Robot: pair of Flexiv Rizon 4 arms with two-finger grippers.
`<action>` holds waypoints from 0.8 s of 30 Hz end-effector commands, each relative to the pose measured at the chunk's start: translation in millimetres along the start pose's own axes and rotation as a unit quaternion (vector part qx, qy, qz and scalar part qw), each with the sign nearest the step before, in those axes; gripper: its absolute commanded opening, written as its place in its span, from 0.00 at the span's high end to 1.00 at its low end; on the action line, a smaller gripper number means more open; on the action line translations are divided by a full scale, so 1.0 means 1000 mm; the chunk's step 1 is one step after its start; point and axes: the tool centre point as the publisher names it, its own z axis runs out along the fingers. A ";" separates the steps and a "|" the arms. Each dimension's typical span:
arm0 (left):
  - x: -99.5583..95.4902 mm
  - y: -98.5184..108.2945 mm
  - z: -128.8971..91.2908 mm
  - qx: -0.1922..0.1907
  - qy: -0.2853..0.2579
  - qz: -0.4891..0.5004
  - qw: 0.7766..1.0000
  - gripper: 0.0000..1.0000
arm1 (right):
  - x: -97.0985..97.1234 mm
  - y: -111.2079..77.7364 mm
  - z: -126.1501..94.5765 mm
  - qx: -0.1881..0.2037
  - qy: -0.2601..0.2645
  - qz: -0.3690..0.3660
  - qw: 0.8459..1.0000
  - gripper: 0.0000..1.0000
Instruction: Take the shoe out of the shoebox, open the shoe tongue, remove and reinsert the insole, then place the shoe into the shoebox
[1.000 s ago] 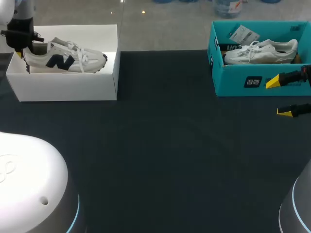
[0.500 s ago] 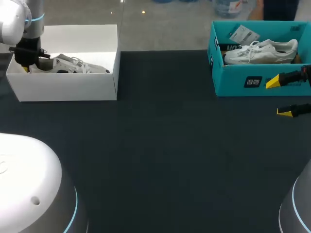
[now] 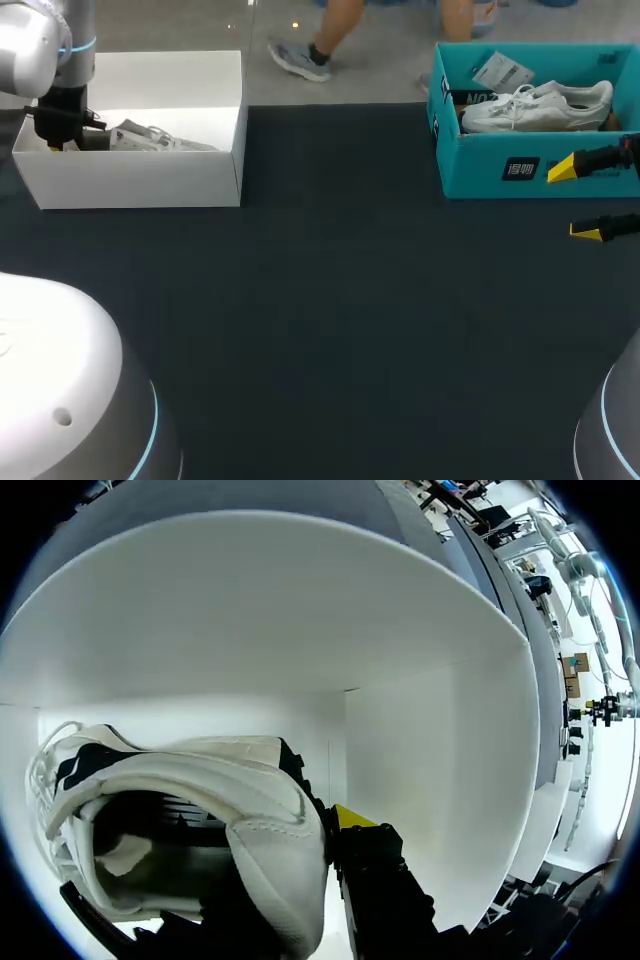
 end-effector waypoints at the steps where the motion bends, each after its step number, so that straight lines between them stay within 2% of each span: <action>1: 0.000 0.006 0.001 0.006 0.002 0.003 1.000 0.52 | 0.000 0.000 0.001 0.000 -0.001 0.000 1.000 0.00; 2: 0.000 0.005 -0.001 0.006 0.003 0.004 1.000 0.02 | 0.000 0.000 0.001 0.000 -0.001 0.000 1.000 0.00; 10: 0.005 0.004 -0.033 0.009 -0.008 -0.009 1.000 0.00 | 0.000 0.000 0.001 0.000 -0.001 0.000 1.000 0.00; 24: 0.014 -0.005 -0.130 0.016 -0.061 -0.078 0.995 0.00 | 0.000 0.000 0.001 0.000 -0.001 0.000 1.000 0.00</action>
